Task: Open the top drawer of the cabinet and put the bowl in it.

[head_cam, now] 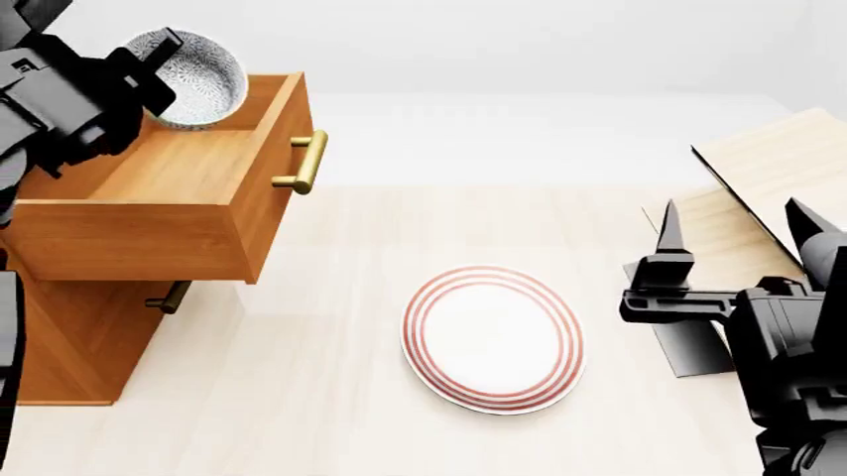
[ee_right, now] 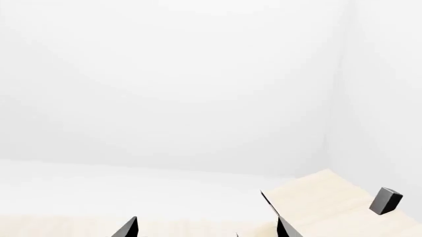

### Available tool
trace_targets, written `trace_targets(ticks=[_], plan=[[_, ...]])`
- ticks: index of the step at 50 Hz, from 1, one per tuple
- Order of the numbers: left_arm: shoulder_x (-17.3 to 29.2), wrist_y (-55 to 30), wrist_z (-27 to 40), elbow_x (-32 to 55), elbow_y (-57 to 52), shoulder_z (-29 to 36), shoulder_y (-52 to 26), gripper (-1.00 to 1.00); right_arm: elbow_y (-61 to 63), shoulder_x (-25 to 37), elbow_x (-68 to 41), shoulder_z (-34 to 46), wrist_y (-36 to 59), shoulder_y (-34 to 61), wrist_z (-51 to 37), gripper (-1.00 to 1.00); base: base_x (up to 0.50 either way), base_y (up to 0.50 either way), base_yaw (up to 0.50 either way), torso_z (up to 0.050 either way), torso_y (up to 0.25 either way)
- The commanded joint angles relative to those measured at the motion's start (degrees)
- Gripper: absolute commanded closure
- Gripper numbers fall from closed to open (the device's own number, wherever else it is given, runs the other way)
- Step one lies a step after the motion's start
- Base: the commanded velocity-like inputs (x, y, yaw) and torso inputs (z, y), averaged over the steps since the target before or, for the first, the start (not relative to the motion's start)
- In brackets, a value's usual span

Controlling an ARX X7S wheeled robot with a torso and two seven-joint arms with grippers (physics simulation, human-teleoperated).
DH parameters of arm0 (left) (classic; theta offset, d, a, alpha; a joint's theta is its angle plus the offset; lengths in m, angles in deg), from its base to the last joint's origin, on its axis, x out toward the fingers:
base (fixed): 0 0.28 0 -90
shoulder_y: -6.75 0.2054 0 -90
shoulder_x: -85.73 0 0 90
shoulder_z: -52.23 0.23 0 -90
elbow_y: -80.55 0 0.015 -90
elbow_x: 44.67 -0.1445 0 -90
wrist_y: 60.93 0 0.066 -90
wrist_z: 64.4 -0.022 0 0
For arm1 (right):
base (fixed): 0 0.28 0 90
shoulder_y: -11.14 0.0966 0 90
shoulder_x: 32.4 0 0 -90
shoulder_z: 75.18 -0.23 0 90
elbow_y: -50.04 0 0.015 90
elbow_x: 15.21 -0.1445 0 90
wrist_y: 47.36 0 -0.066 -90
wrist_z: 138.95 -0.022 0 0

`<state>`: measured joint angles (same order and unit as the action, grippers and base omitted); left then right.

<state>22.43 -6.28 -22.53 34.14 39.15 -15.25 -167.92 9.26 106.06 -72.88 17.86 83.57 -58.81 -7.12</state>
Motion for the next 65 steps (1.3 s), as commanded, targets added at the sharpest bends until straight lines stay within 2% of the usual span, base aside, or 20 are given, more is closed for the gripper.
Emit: trace_targets(ticks=[1,23,57,58,65], plan=[[-1.4,2.8,-2.2,-0.8,5.6,-0.9,-1.2,1.00,-0.3,-0.1,0.1,0.7,0.3,0.5,-0.2,-1.00,0.00,0.00,0.00,0.000,0.000],[-5.9,9.6,-12.3,-6.3,25.4,2.2,-6.7,1.00,-0.9,-0.4,0.6,1.5,0.1,0.7,-0.1,-1.00,0.00,0.00,0.00,0.000,0.000],[-6.2,10.7,-13.3,-10.2,26.3,-2.2,-4.0,1.00,-1.8,-0.9,1.2,3.0,0.2,1.4,-0.2,-1.00,0.00,0.00,0.00,0.000,0.000],[-6.2,10.6,-13.4,-10.4,26.3,-2.4,-4.0,-1.00,-1.9,-0.9,1.3,3.0,0.2,1.4,-0.1,-1.00,0.00,0.00,0.00,0.000,0.000],[-6.3,10.3,-14.1,-12.0,26.2,-3.6,-4.3,-1.00,-2.1,-1.0,1.6,3.2,-0.1,1.2,0.0,-1.00,0.00,0.00,0.00,0.000,0.000]])
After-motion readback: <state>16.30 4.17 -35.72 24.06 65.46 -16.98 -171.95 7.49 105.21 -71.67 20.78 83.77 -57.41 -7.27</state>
